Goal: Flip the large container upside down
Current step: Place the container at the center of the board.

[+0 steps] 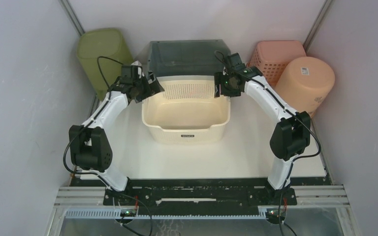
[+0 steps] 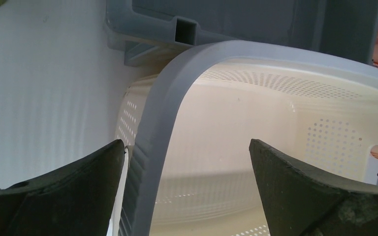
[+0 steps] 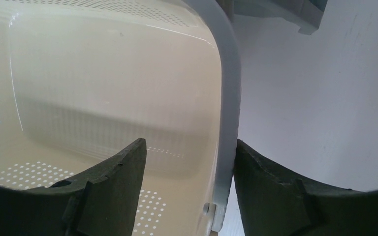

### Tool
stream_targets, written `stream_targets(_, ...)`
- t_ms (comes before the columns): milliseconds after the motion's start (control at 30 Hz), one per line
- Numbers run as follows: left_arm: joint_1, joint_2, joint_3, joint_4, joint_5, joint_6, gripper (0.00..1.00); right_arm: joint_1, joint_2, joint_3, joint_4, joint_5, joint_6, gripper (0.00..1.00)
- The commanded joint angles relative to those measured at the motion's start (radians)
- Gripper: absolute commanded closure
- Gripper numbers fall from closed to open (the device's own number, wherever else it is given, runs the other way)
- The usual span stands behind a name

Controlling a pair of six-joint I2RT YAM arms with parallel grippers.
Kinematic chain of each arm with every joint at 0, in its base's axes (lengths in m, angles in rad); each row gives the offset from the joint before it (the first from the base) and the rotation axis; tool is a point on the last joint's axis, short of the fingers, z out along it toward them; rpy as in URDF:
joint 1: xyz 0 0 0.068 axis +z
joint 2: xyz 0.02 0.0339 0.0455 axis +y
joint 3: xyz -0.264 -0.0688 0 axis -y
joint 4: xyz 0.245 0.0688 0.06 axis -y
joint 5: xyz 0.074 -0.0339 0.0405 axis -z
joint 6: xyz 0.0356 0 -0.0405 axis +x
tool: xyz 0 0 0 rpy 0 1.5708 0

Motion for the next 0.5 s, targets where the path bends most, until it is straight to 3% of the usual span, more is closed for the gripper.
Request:
stream_targets(0, -0.029, -0.034, 0.102, 0.016, 0.042, 0.02, 0.0, 0.008, 0.012, 0.111, 0.037, -0.017, -0.037, 0.29)
stream_targets(100, -0.028, -0.029, 0.137, -0.046, -0.005, 0.056, 0.0, 0.009, 0.044, 0.169, -0.024, 0.046, -0.067, 0.28)
stream_targets(200, -0.028, -0.037, 0.136, -0.054, -0.016, 0.068, 0.0, -0.005, 0.048, 0.175, -0.047, 0.01, -0.084, 0.26)
stream_targets(467, -0.019, -0.056, 0.134, -0.028, -0.016, 0.065, 0.0, -0.023, 0.01, 0.13, 0.005, 0.072, -0.076, 0.27)
